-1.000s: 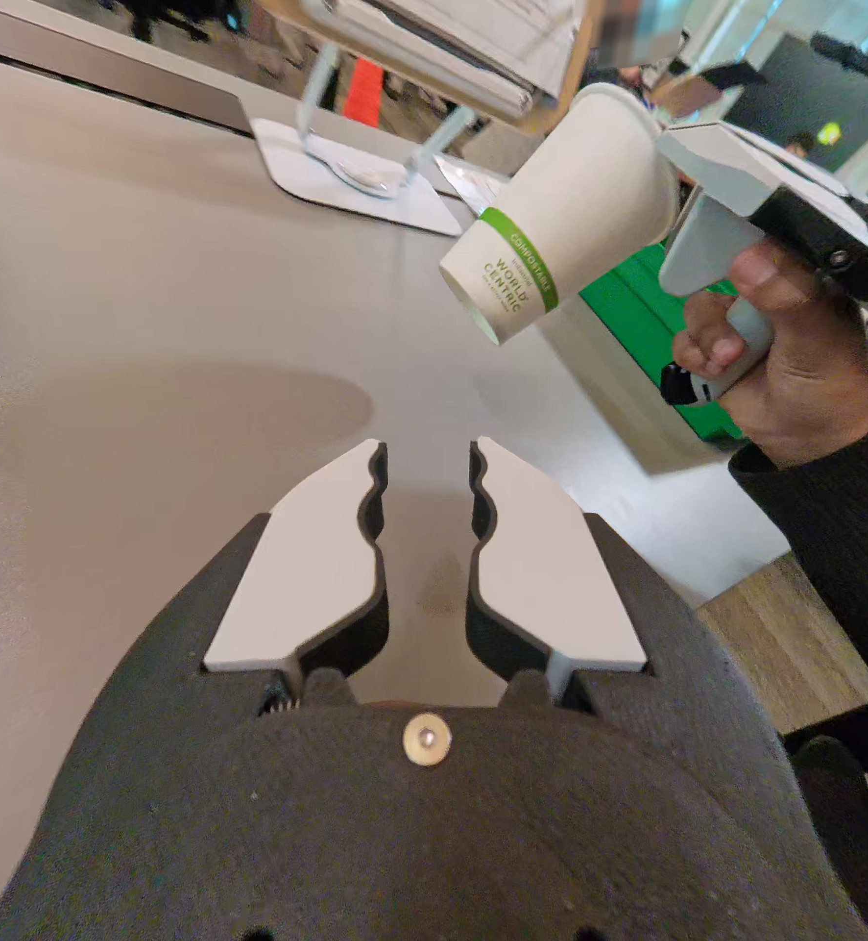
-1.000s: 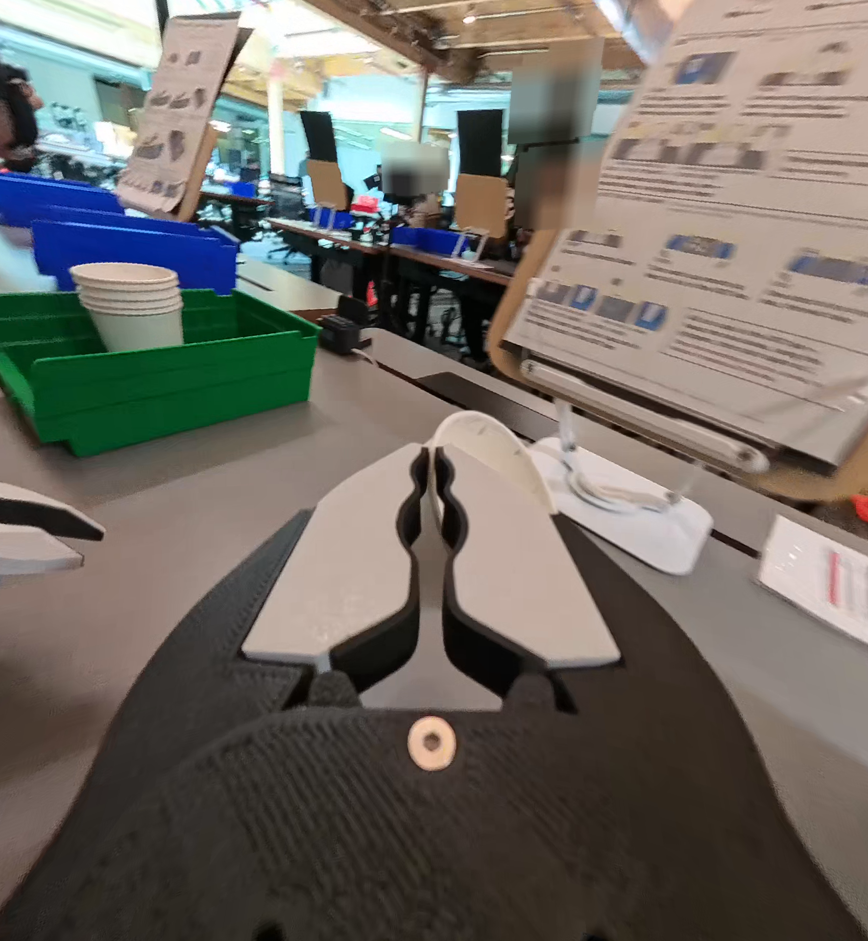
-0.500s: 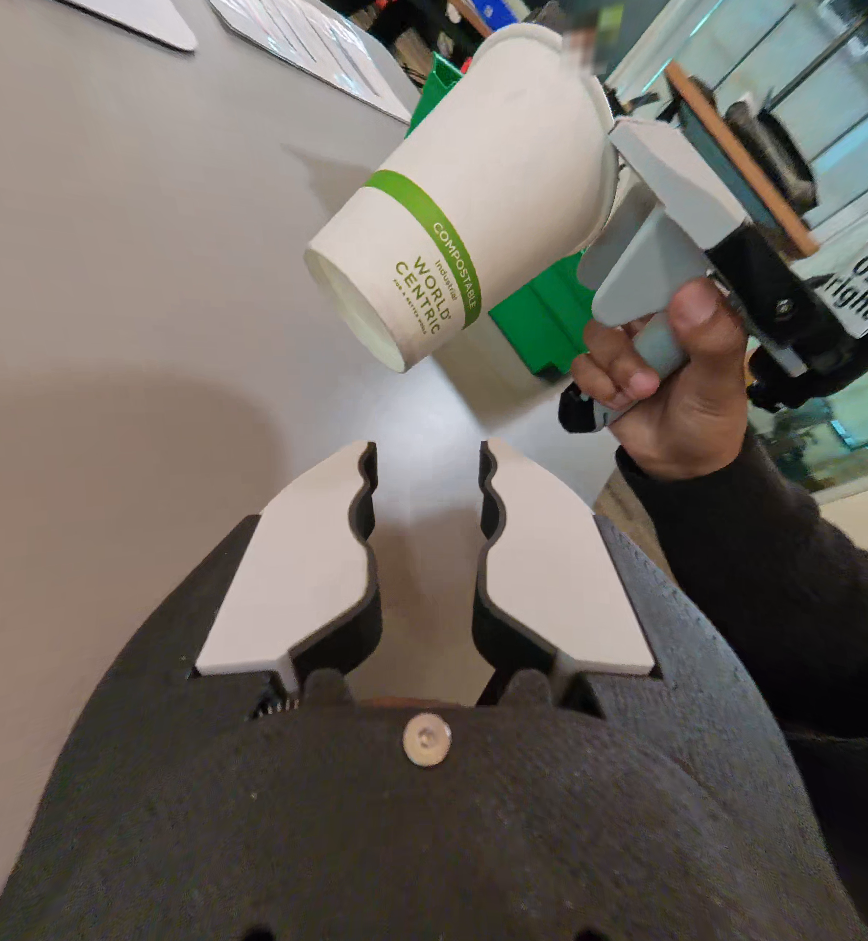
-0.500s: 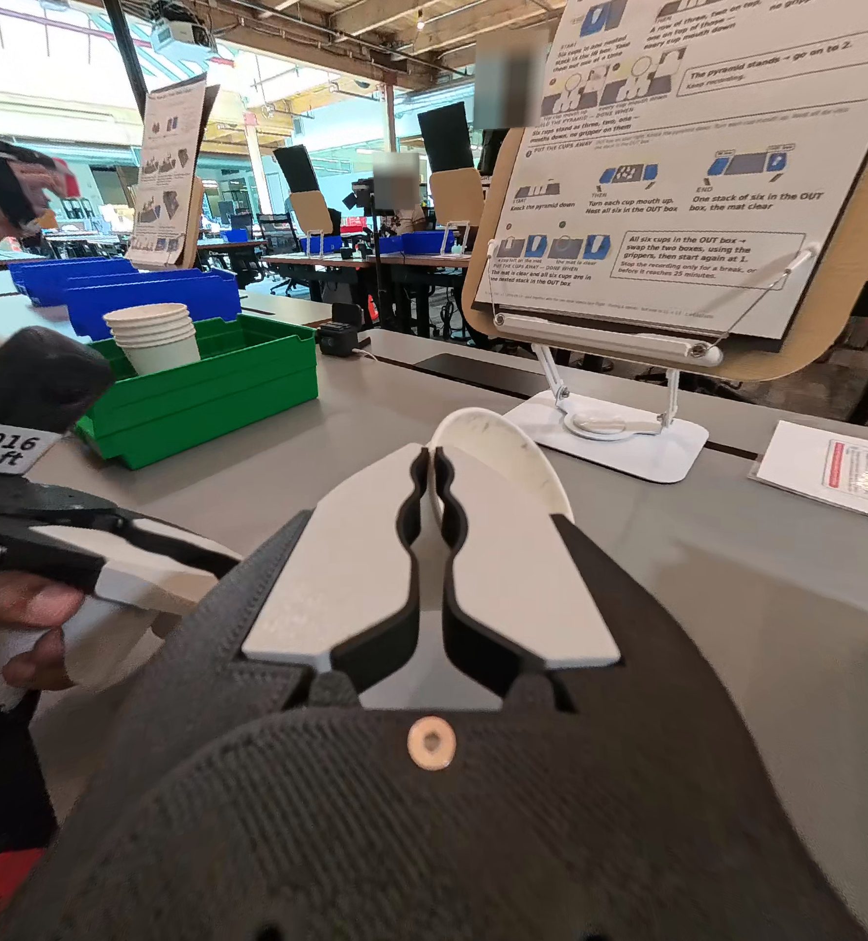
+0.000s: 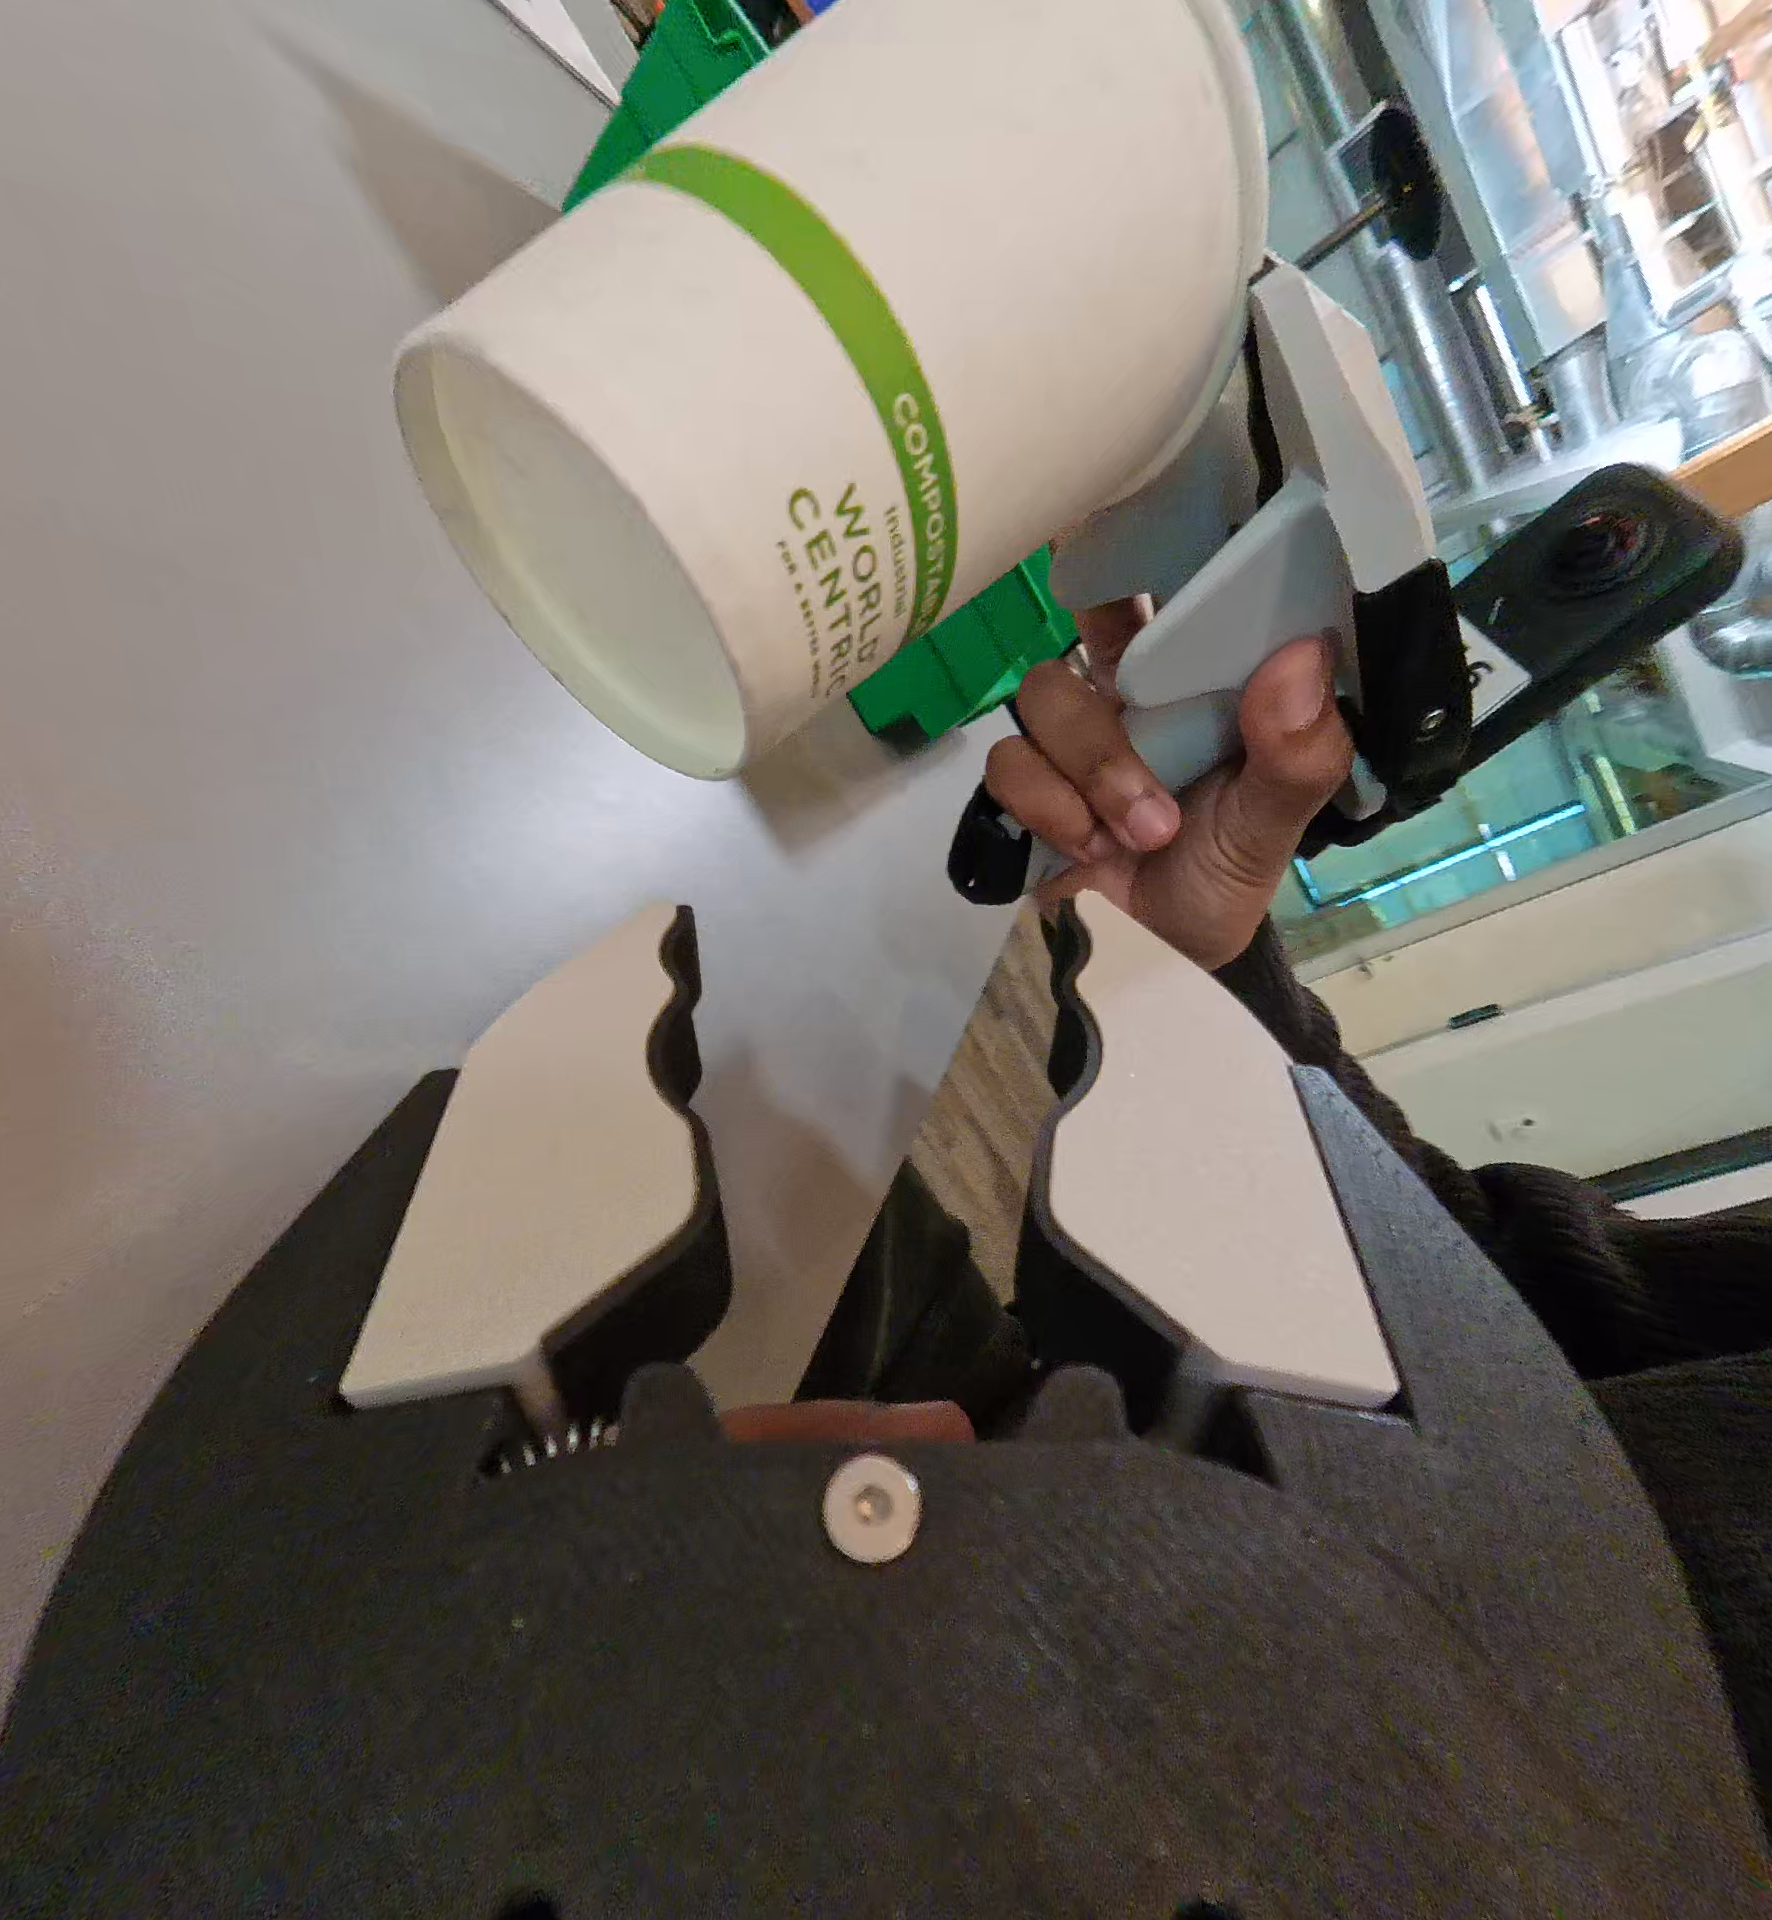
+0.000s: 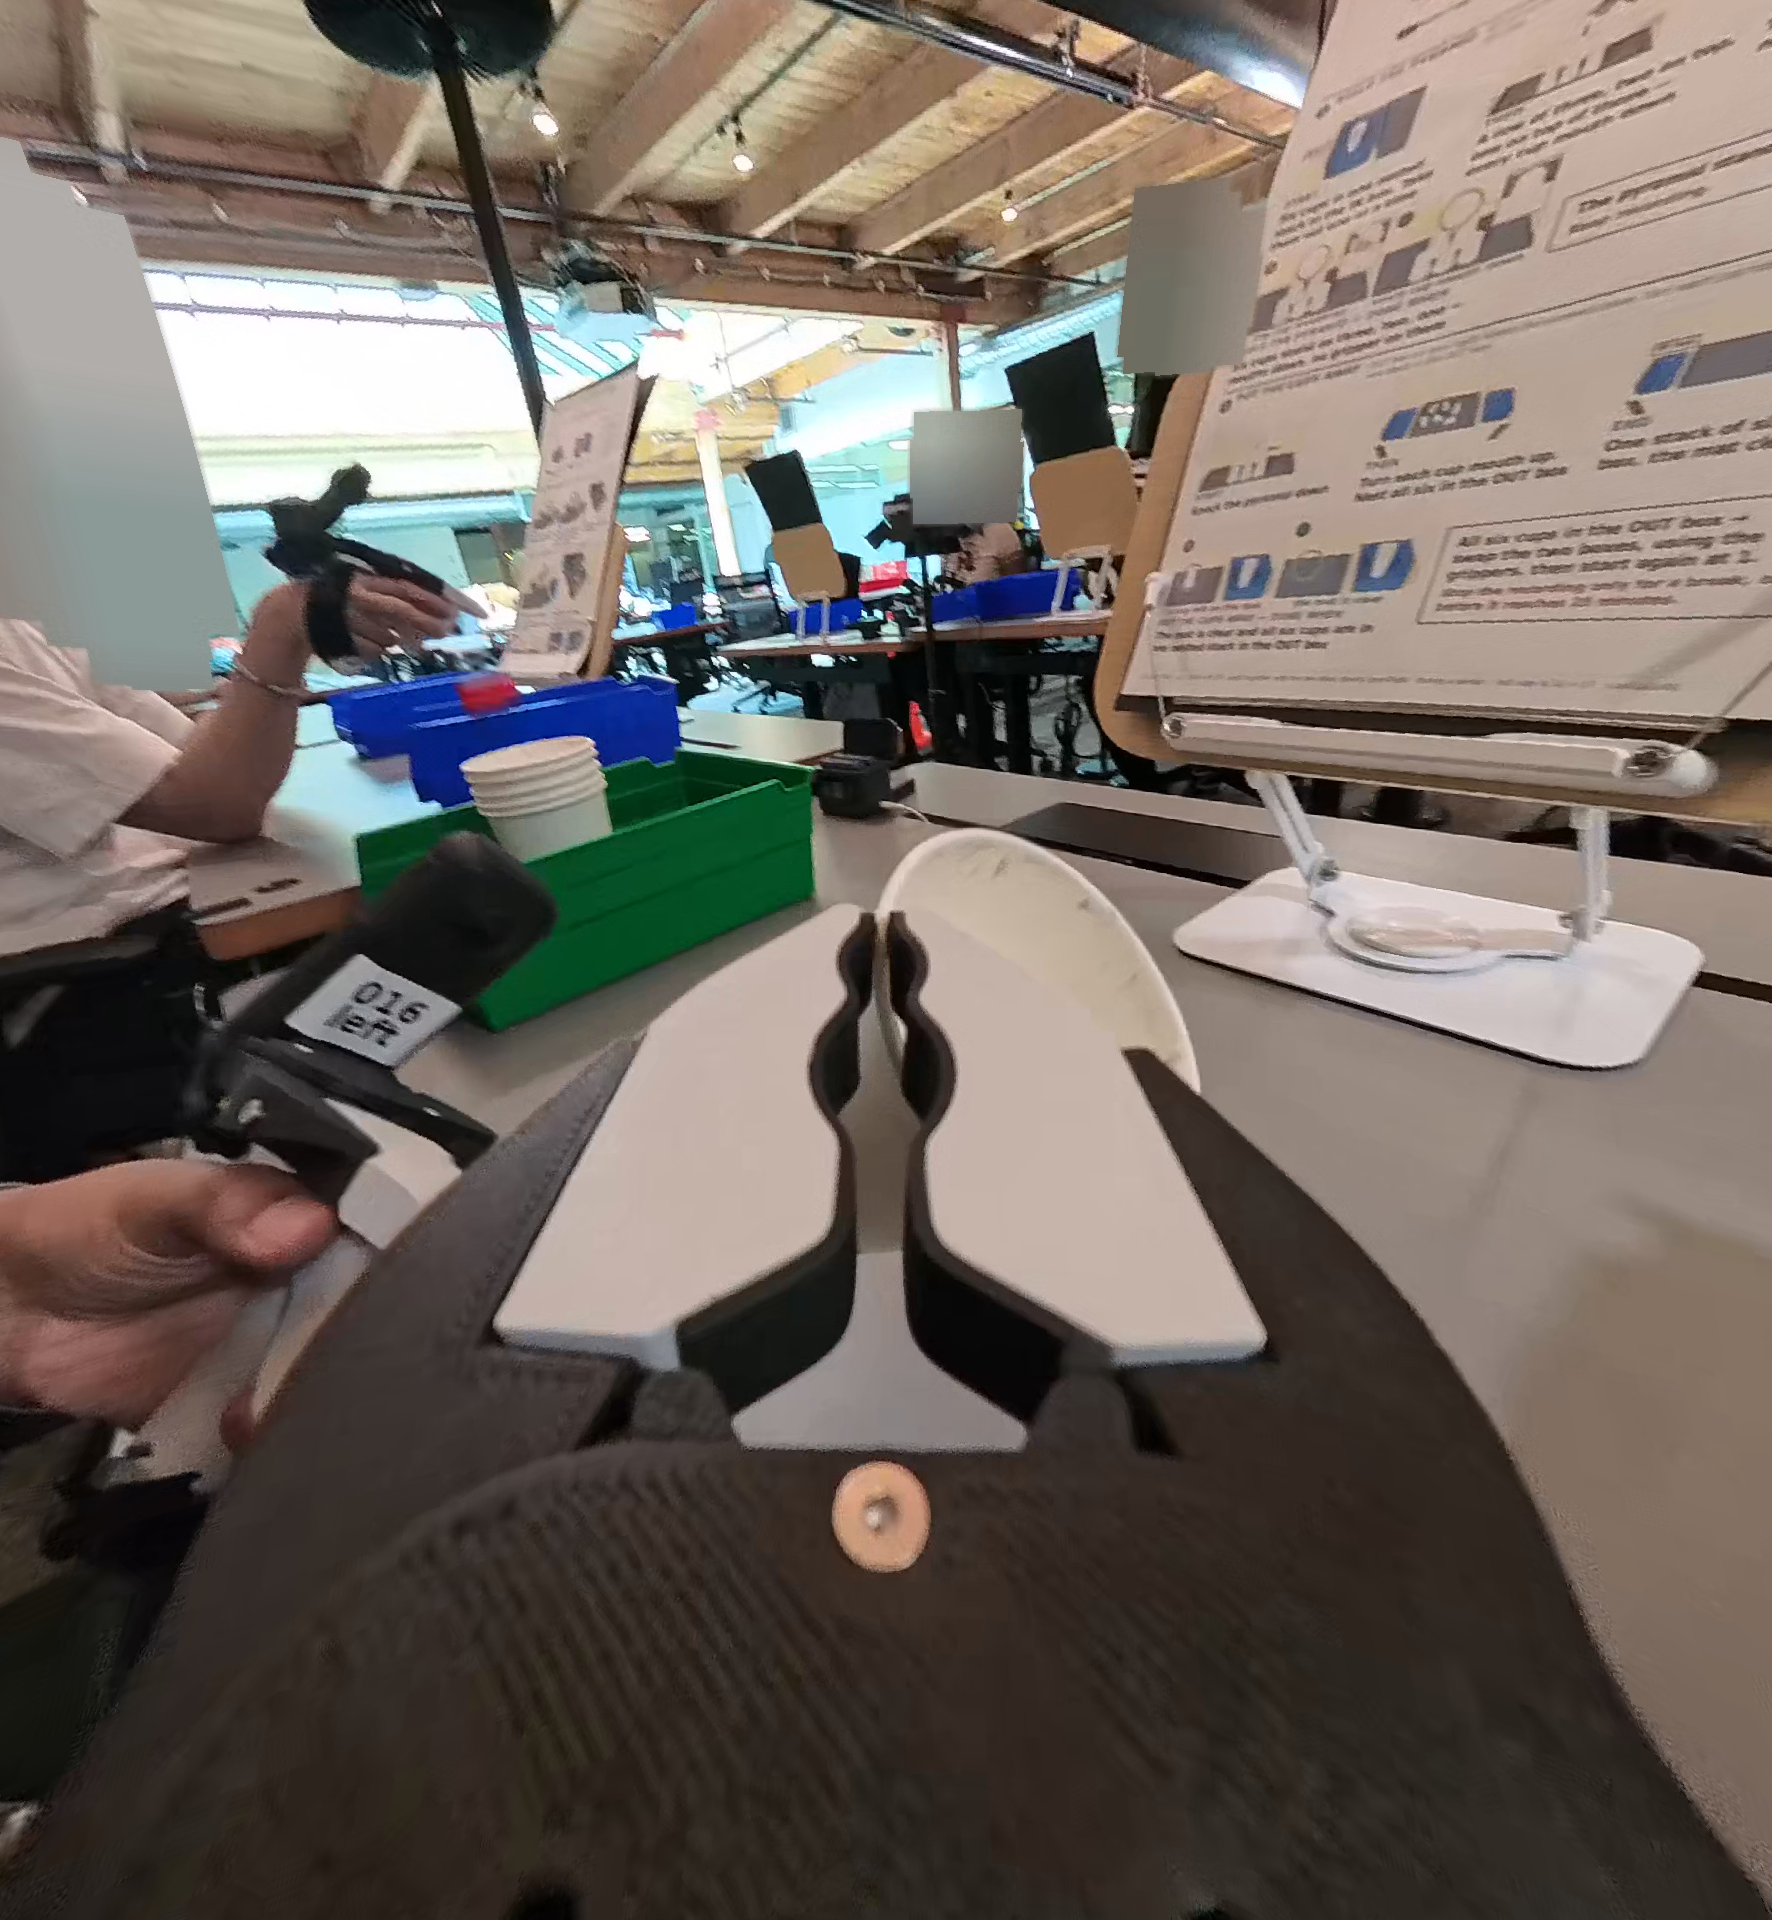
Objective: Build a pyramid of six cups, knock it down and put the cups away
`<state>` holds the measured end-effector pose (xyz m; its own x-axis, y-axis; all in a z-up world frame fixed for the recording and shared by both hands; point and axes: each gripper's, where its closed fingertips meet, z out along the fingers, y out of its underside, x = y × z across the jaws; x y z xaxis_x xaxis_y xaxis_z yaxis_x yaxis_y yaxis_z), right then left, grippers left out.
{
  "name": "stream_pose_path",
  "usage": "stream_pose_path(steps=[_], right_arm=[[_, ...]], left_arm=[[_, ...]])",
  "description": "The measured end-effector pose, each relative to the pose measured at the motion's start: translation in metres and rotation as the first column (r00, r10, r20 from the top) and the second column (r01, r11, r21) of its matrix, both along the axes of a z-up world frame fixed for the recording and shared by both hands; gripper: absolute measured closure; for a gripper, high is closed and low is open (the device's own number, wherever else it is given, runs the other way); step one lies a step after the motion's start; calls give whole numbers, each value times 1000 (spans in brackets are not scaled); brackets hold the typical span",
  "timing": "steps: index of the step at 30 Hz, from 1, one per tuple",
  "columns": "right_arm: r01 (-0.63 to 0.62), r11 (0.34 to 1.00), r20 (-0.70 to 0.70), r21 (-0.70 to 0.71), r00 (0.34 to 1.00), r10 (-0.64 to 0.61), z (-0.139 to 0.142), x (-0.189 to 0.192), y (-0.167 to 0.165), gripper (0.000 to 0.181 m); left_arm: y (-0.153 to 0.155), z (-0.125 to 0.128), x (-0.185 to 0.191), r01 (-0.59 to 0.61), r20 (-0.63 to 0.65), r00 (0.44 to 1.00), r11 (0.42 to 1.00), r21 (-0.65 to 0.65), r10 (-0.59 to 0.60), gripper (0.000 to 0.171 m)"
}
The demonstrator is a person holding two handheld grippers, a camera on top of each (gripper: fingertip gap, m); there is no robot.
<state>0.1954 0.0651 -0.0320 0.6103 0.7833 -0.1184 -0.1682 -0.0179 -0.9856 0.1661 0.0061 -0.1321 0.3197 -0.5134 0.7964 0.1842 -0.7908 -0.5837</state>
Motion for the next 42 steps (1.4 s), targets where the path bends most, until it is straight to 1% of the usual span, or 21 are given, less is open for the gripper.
stream_pose_path(steps=[7,11,14,19,22,25,32,36,42], right_arm=[[-115,993,-144,-27,983,110,12,-7,-12,179],[-136,990,-157,-30,979,130,12,-10,-15,179],[-164,986,-182,-33,971,155,14,-11,-18,179],[-193,981,-220,-38,959,180,15,-11,-20,179],[-216,976,-226,-33,953,204,16,-12,-22,179],[-238,971,-214,-21,950,228,15,-15,-26,179],[-283,959,-173,-5,945,278,10,-29,-36,179],[-302,953,-162,-1,941,298,7,-32,-39,179],[-302,953,-149,7,942,300,2,-32,-39,179]], left_arm=[[1,14,1,5,186,983,995,-100,13,104],[7,31,-8,-15,336,940,991,-134,60,103],[14,38,-17,-54,399,911,988,-141,107,103],[19,43,-27,-86,447,882,984,-157,149,102],[22,45,-31,-103,474,863,979,-175,176,95],[26,46,-35,-130,485,850,974,-187,206,92],[37,45,-54,-202,542,781,946,-254,312,98],[40,46,-60,-232,547,765,938,-257,339,99],[43,48,-66,-279,542,759,933,-229,360,102]])
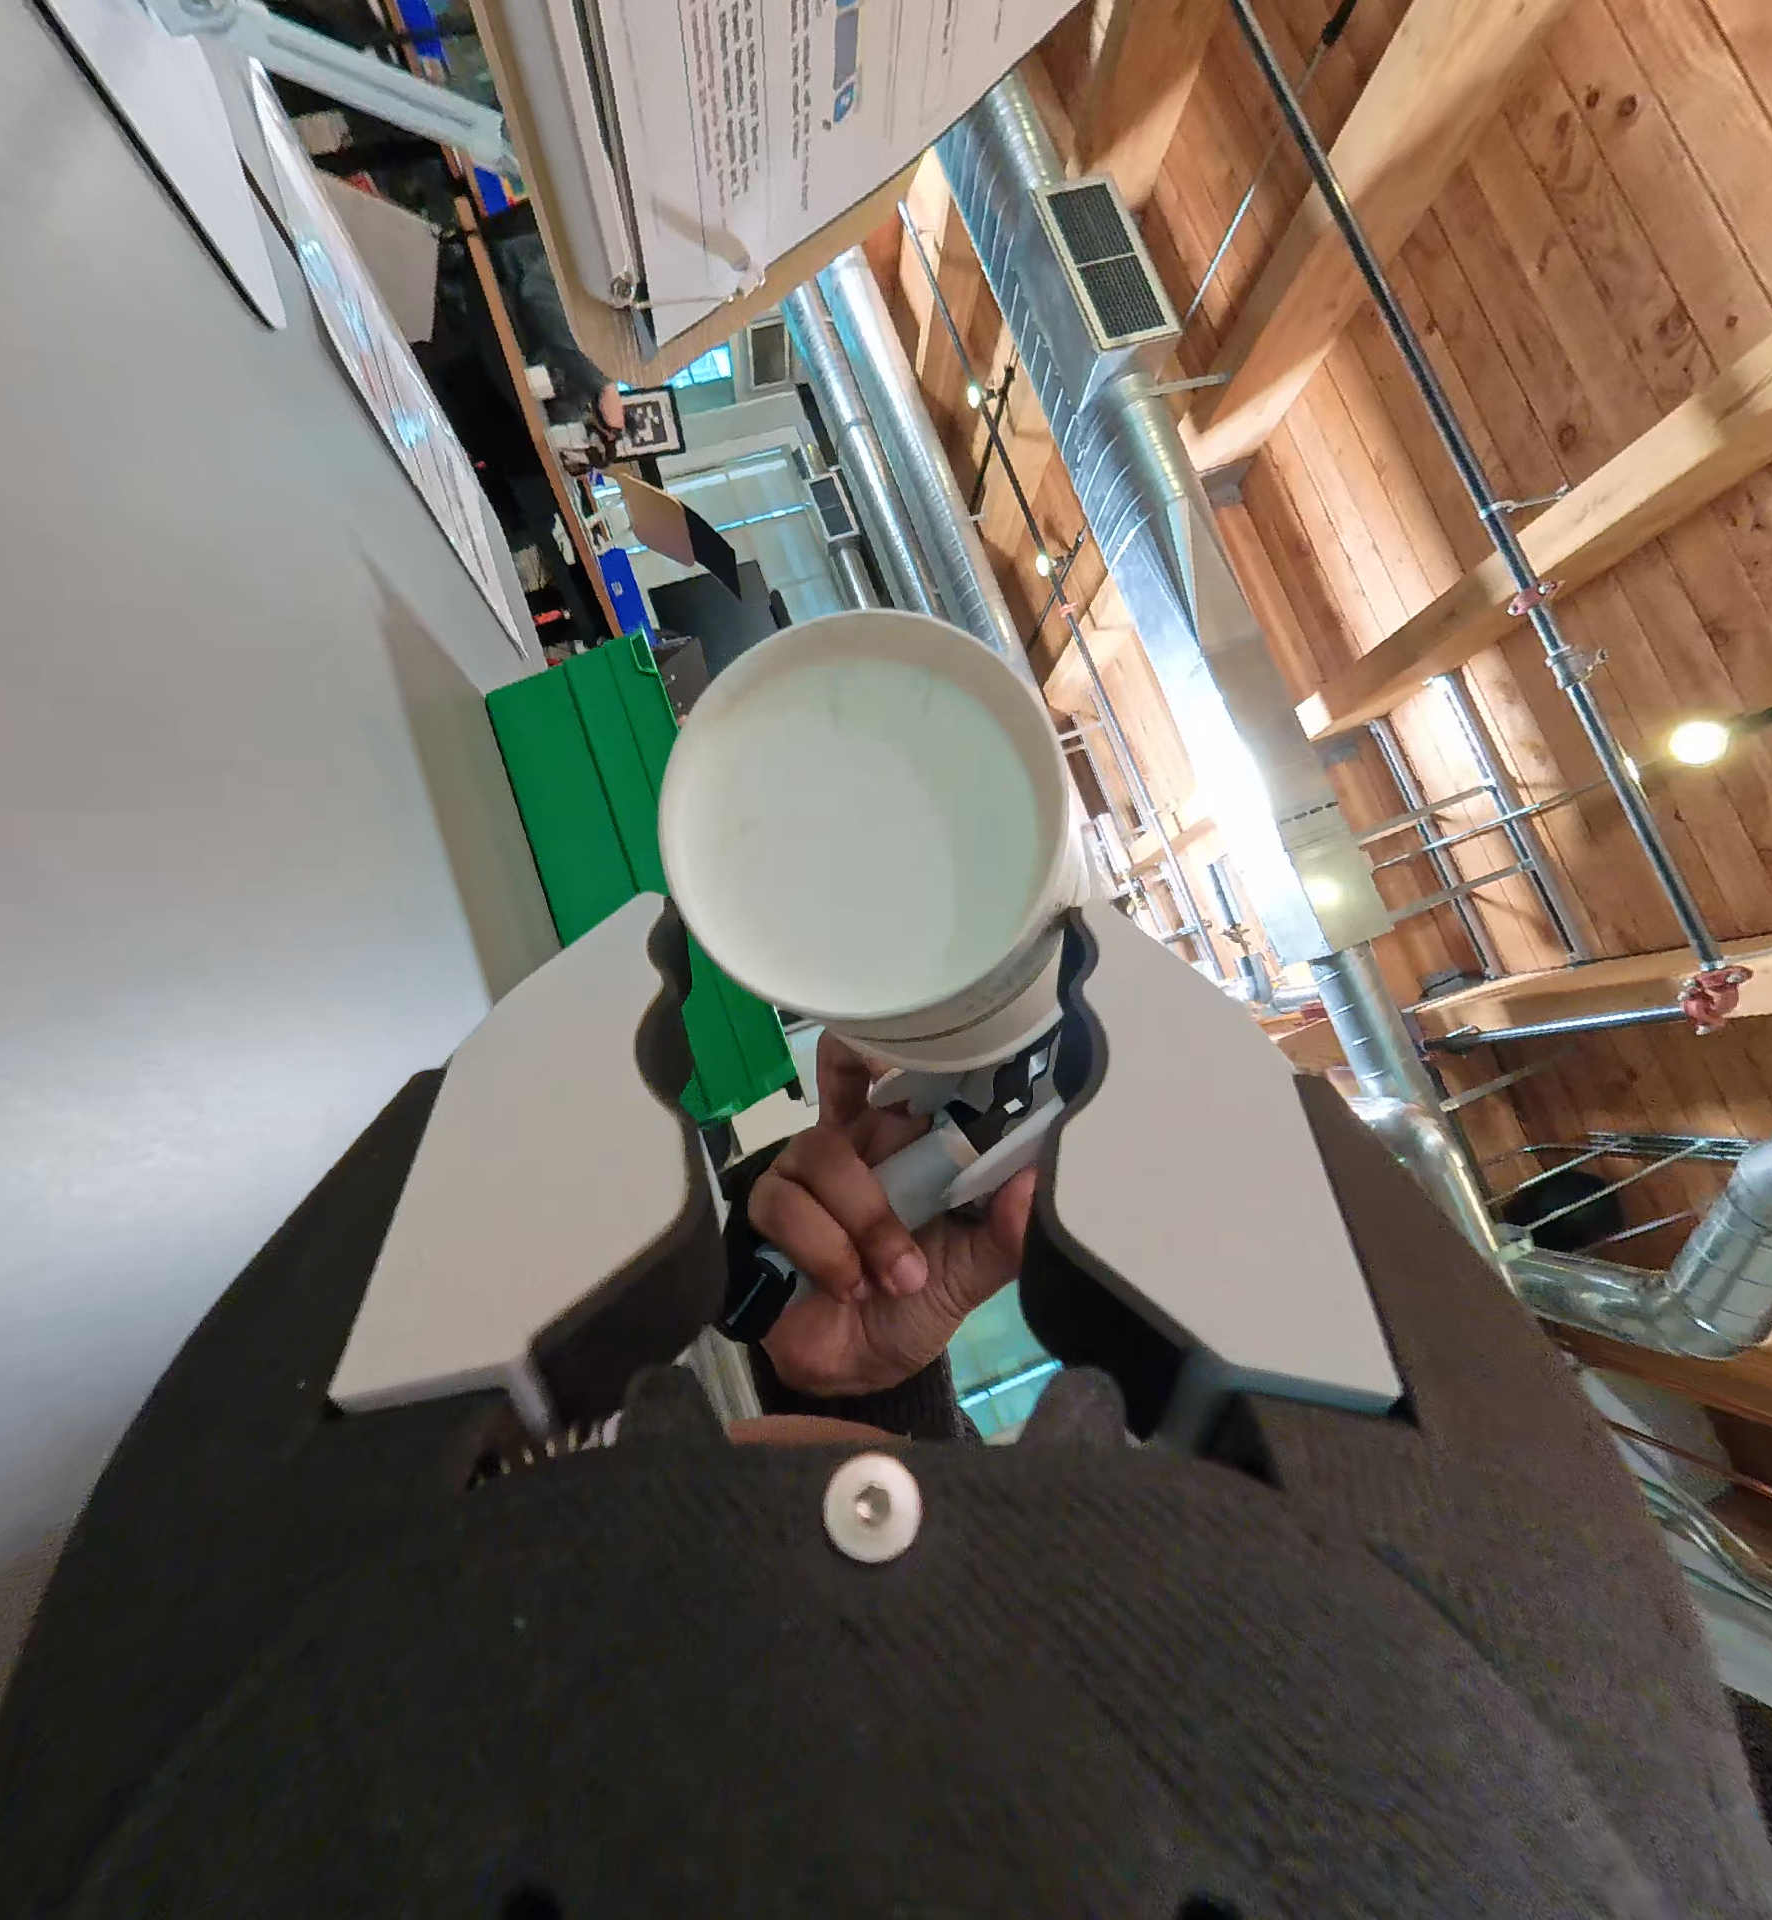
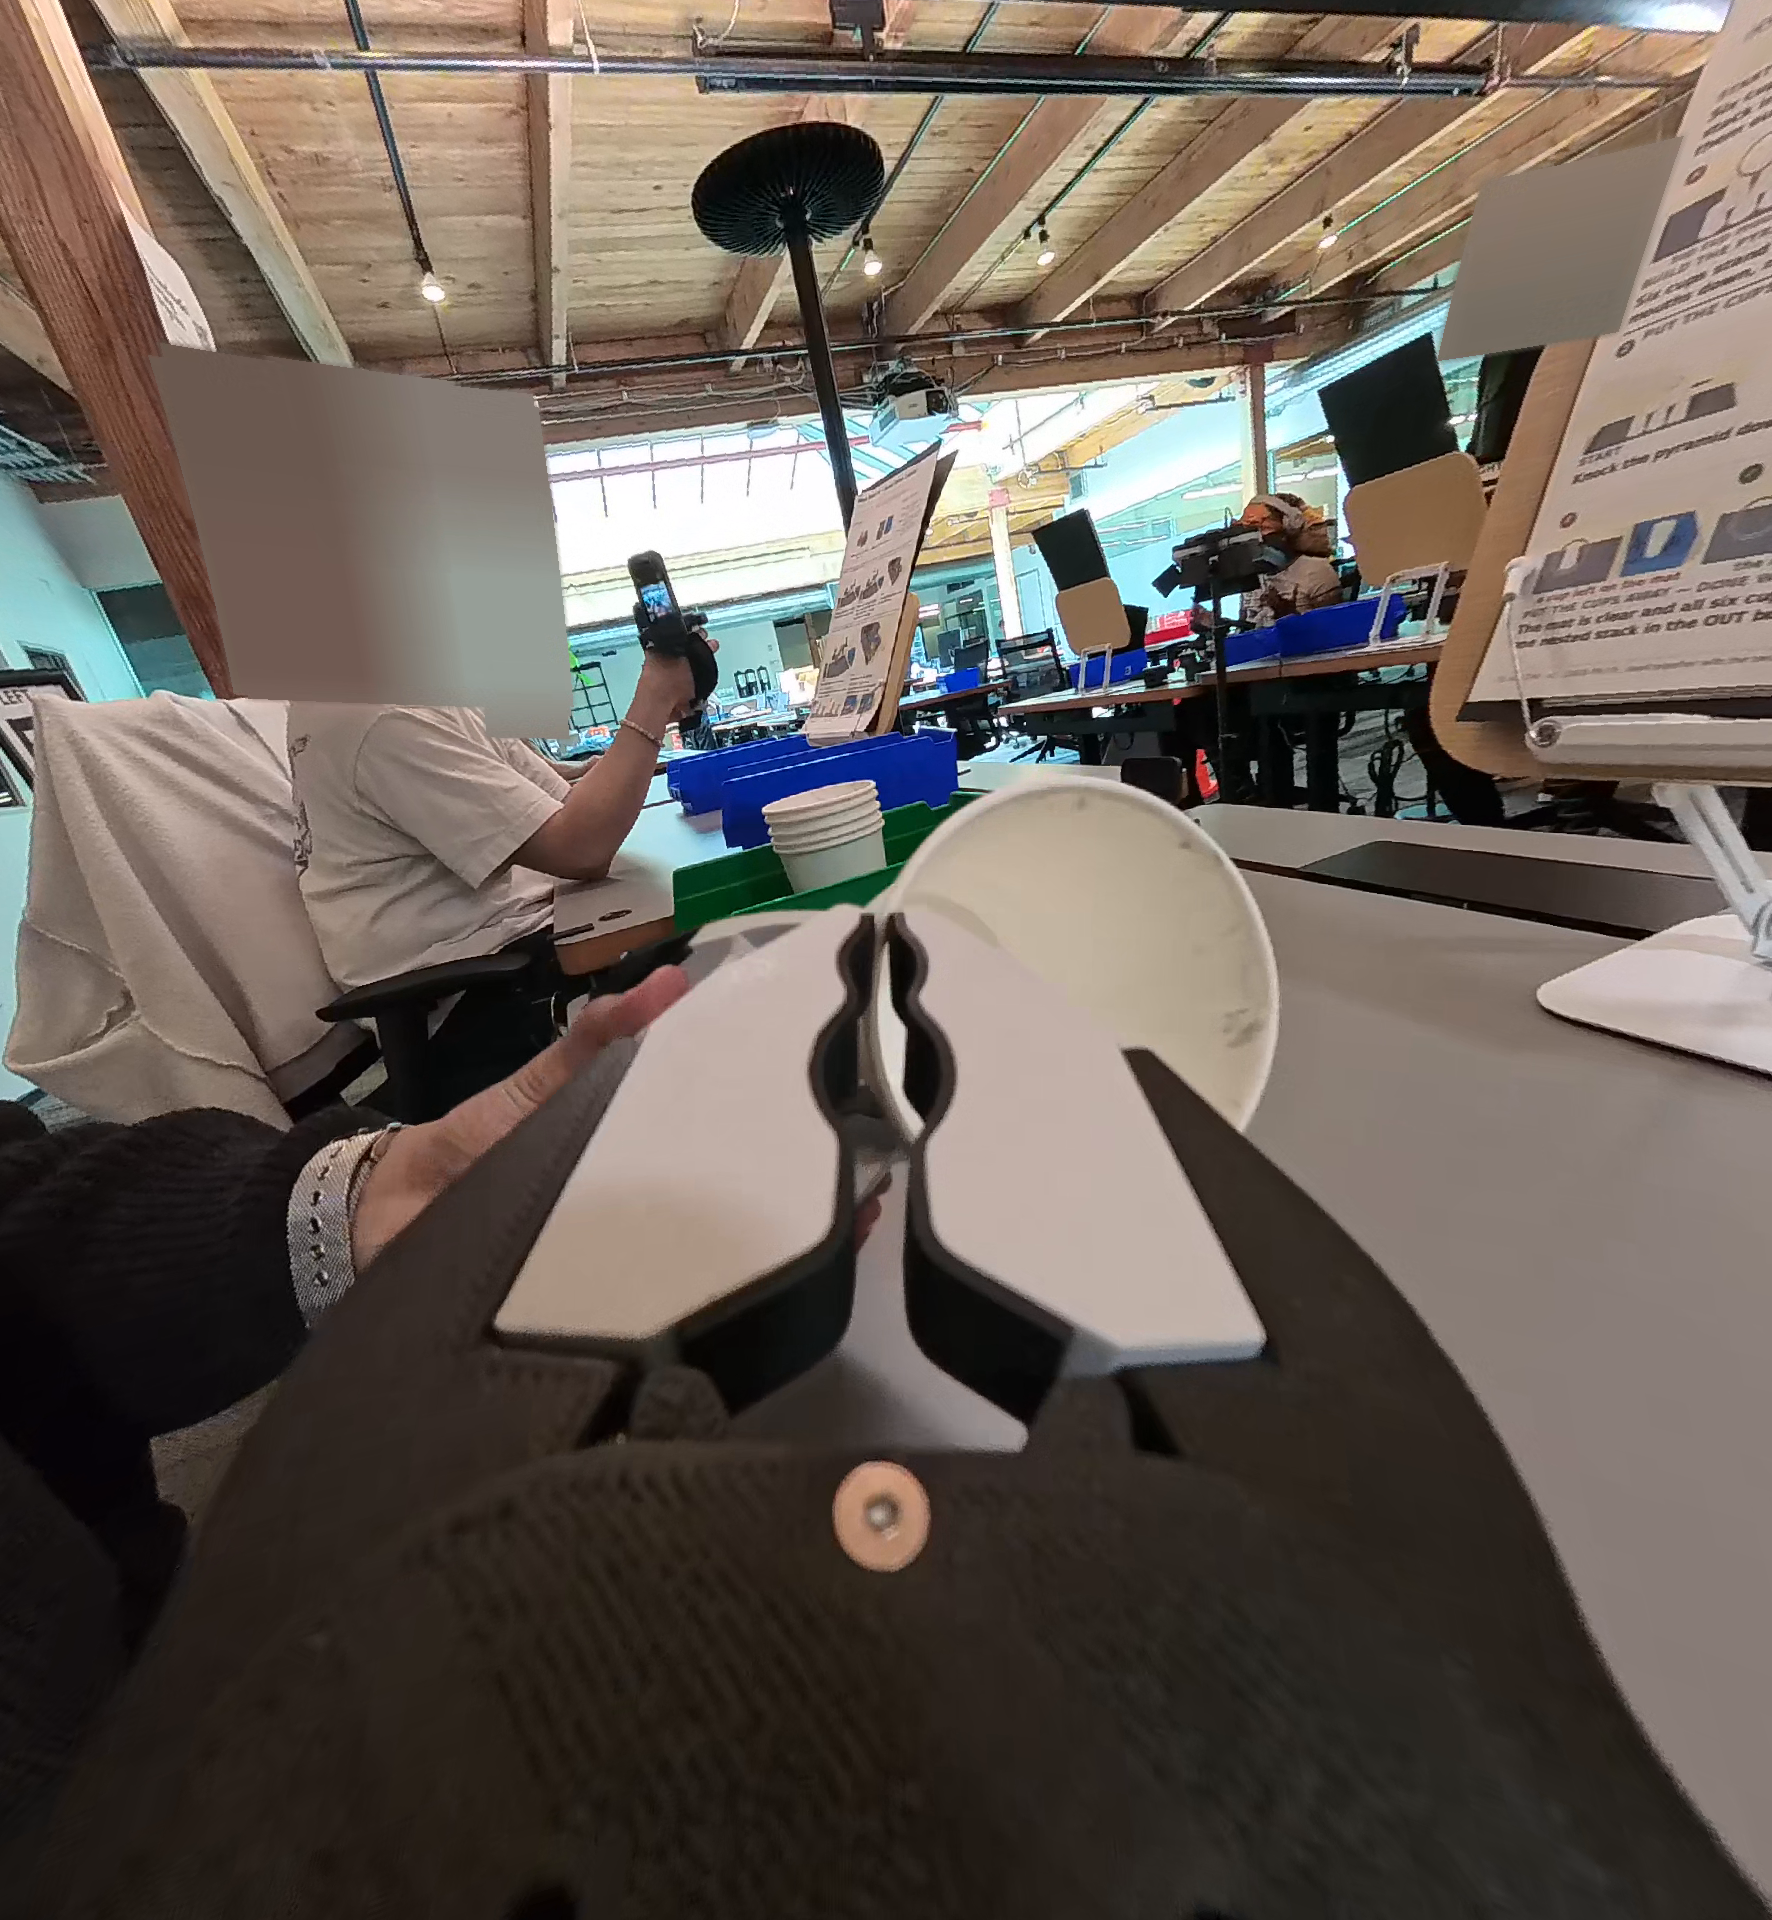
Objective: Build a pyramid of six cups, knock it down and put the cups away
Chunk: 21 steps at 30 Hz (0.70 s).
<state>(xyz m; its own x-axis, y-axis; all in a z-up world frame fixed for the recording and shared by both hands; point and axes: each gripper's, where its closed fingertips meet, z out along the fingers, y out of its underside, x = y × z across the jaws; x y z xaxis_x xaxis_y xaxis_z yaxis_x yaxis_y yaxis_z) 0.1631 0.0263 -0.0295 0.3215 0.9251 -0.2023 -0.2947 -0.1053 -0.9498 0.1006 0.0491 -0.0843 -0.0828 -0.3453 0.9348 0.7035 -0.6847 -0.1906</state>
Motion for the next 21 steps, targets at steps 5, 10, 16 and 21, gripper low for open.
stream_pose_path(steps=[5,10,16,21], right_arm=[[-18,1000,21,7,1000,18,-4,-4,-3,178],[-25,1000,28,1,999,25,-7,-6,-3,179],[21,1000,37,-14,999,-20,-11,-4,4,172],[64,996,33,-59,997,-62,-15,4,16,162]], left_arm=[[3,4,-7,-51,-37,998,998,39,52,103],[4,7,-12,-88,-62,994,993,73,93,103],[5,10,-17,-112,-124,984,987,120,126,104],[10,13,-31,-163,-169,968,976,147,187,105]])
